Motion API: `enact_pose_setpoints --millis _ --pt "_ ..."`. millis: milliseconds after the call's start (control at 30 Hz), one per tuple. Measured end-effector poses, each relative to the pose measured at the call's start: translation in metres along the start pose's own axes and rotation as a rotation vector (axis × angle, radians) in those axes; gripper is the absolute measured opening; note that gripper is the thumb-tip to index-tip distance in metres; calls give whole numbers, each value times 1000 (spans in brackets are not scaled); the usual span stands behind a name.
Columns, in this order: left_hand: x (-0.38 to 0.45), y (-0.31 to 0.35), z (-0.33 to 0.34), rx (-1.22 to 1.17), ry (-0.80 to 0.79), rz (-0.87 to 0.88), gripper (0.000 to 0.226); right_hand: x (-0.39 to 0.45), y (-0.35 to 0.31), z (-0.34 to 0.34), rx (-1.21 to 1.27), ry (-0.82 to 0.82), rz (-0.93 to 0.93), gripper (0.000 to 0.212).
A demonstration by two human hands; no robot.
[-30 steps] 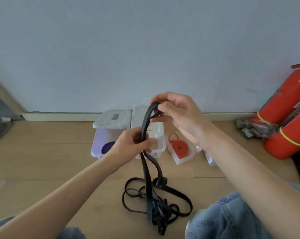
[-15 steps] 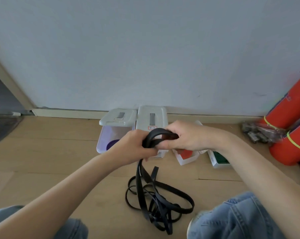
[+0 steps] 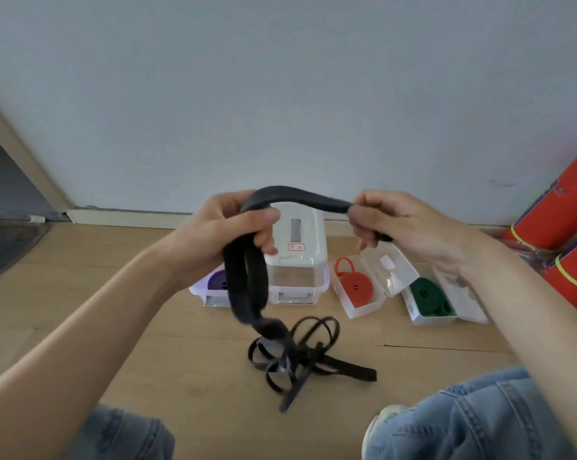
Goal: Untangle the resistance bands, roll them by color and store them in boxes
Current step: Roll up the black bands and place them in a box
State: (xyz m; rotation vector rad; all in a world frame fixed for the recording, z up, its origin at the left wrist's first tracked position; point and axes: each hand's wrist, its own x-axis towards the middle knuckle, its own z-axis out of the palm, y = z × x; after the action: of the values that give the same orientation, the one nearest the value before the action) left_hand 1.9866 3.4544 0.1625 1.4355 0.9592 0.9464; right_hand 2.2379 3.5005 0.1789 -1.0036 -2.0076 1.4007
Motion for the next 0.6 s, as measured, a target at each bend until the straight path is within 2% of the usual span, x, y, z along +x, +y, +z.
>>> enact_pose_setpoints --millis 67,100,133,167,200,233,267,333,433,533,600 --pt "1 -18 9 518 -60 -136 14 2 10 5 -312 -125 176 18" --pt "2 -28 17 741 -134 -198 15 3 16 8 -528 -187 276 25" --pt "2 -36 25 830 -175 -206 14 5 23 11 -709 -235 358 44" --pt "3 -40 33 816 -166 -173 15 5 28 15 -791 -257 391 66" --pt "5 -39 38 781 -122 -126 18 4 30 21 -772 -273 376 82" --pt "7 -36 41 750 -59 -75 23 3 30 28 -702 -292 323 88" --pt "9 -33 42 730 -9 -36 28 4 29 36 -620 -312 260 83" --pt "10 -28 43 701 0 14 31 9 29 48 -540 -272 152 54" --pt "12 -32 42 588 -11 -20 23 11 23 53 -460 -110 55 9" --pt "17 -48 42 579 87 -89 29 8 8 49 -52 -57 25 17" --pt "14 -63 45 639 69 -159 31 6 -5 44 337 -26 -85 18"
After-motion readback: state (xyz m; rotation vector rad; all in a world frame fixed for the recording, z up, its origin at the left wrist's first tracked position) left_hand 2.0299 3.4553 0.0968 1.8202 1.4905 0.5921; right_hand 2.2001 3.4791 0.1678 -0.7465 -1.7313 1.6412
